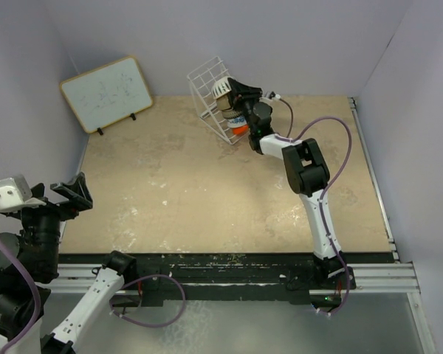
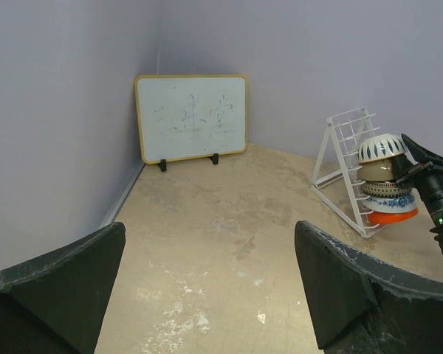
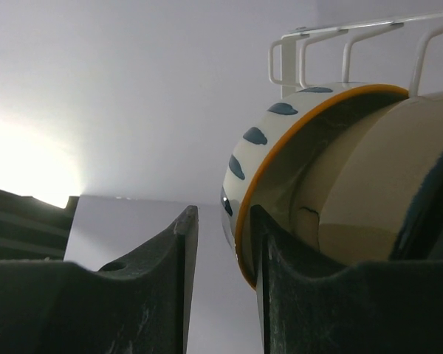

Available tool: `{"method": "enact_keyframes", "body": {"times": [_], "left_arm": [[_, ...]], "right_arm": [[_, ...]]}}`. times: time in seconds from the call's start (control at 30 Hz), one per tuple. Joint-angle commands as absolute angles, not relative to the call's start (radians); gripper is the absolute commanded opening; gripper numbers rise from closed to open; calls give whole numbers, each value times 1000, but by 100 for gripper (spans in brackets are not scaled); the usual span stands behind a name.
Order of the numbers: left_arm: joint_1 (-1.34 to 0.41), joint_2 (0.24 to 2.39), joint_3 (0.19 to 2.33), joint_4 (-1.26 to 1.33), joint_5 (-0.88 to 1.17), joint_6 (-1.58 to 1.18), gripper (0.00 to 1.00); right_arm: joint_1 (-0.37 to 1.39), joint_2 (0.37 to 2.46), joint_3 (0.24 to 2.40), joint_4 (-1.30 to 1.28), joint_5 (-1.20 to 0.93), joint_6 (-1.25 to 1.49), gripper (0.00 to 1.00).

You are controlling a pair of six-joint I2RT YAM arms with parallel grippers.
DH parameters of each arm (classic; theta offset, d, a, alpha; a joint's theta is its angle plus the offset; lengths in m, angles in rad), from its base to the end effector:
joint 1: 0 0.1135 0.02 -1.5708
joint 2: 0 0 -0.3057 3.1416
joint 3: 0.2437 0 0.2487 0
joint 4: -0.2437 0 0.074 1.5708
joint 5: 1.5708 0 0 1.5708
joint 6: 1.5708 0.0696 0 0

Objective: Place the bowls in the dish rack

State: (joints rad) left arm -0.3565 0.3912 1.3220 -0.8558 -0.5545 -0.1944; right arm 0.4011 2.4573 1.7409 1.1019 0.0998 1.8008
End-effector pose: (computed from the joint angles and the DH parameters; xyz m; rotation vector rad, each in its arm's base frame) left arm -0.0189 0.0461 0.4695 -0.3239 1.4719 -0.0279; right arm 0.5653 0.2322 0.2474 0.9891 1.0121 1.8368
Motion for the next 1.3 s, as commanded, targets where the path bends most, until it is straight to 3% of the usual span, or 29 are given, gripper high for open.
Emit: {"method": "enact_keyframes", "body": {"times": [0.0,0.43,1.27], "left_arm": [[-366,378,1328,-849,-567,-202,99],[-380,373,1322,-850,-578,-209,99],[-414,398,1306,-846,-593,-240,99]], "right_arm": [[407,2363,1708,1038,57,1829,38],[394,2290,1734,736,45,1744,45],[385,2184,1595,674,56,1726,45]]}}
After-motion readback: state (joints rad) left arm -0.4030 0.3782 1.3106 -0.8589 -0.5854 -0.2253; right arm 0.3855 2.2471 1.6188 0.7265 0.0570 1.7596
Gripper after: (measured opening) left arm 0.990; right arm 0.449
